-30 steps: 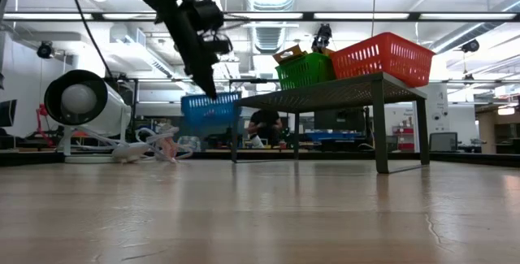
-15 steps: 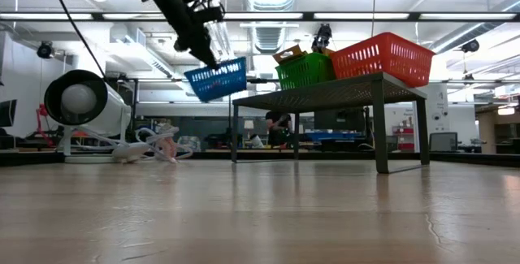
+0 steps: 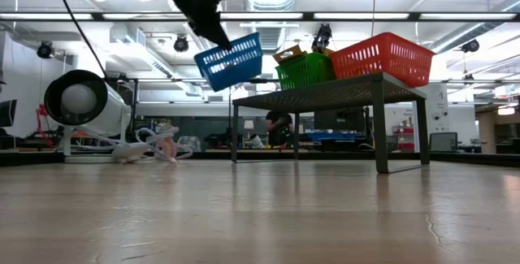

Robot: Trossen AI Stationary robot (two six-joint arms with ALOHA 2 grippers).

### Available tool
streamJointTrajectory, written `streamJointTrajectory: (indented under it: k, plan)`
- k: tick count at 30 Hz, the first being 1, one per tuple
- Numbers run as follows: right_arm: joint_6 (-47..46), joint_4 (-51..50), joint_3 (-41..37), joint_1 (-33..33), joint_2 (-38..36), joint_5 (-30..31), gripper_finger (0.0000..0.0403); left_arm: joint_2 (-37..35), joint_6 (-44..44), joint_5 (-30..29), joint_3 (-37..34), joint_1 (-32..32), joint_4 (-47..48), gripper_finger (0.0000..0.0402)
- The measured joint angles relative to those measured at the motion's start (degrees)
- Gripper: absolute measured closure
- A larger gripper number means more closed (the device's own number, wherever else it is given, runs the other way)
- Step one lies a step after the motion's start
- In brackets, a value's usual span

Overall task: Pick & Place Office Desk Supplies
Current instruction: Put the blue bin on the shelf

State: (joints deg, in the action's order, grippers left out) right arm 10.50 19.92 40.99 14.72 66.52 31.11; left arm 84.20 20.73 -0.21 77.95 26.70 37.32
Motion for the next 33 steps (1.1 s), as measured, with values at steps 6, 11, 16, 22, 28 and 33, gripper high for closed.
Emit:
streamJointTrajectory:
  k: [6,11,16,22,28,33]
  plan:
    - [0.0,0.0,0.0,0.0,0.0,0.0,0.0335,0.7,-5.2,-0.2,0.2,-2.5,0.2,0.0390]
    - [0.0,0.0,0.0,0.0,0.0,0.0,0.0335,0.7,-9.2,-2.3,0.2,-3.6,0.2,0.0390]
    - [0.0,0.0,0.0,0.0,0.0,0.0,0.0335,2.9,-12.7,-5.8,4.4,-4.1,5.1,0.0393]
    - [0.0,0.0,0.0,0.0,0.0,0.0,0.0335,11.8,-13.1,-10.4,14.0,-5.4,15.1,0.0395]
    - [0.0,0.0,0.0,0.0,0.0,0.0,0.0335,18.7,-15.3,-11.5,23.4,-5.6,19.1,0.0394]
    - [0.0,0.0,0.0,0.0,0.0,0.0,0.0335,23.1,-18.5,-11.4,30.9,-5.7,22.7,0.0393]
